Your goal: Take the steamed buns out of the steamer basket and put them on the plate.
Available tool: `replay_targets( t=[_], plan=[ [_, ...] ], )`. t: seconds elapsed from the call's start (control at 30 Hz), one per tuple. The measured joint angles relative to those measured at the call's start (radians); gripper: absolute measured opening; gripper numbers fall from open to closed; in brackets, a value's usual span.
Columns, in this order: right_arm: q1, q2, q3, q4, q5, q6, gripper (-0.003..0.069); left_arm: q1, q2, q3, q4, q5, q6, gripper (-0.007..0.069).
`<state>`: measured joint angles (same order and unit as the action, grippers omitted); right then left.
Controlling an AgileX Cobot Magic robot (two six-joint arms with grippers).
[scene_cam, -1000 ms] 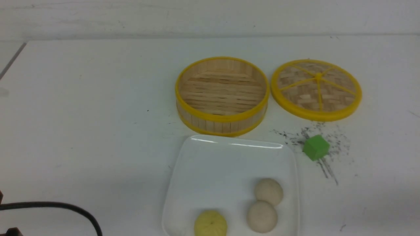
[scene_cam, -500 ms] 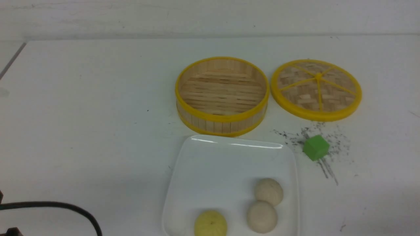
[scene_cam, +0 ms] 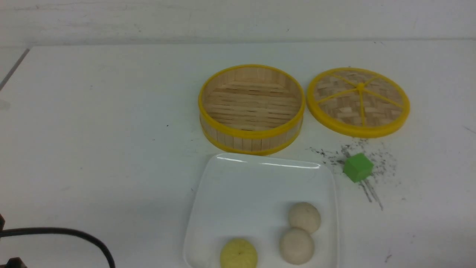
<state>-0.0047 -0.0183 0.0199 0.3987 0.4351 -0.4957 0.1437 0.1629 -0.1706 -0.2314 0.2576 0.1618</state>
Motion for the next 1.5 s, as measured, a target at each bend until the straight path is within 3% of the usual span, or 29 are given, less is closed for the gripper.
replay_targets(
  t=[1.5],
  plan=[
    [0.0,0.001,-0.001,0.029,0.011,-0.001,0.0204,0.0,0.0,0.0,-0.017,-0.036,0.0,0.0236]
  ],
)
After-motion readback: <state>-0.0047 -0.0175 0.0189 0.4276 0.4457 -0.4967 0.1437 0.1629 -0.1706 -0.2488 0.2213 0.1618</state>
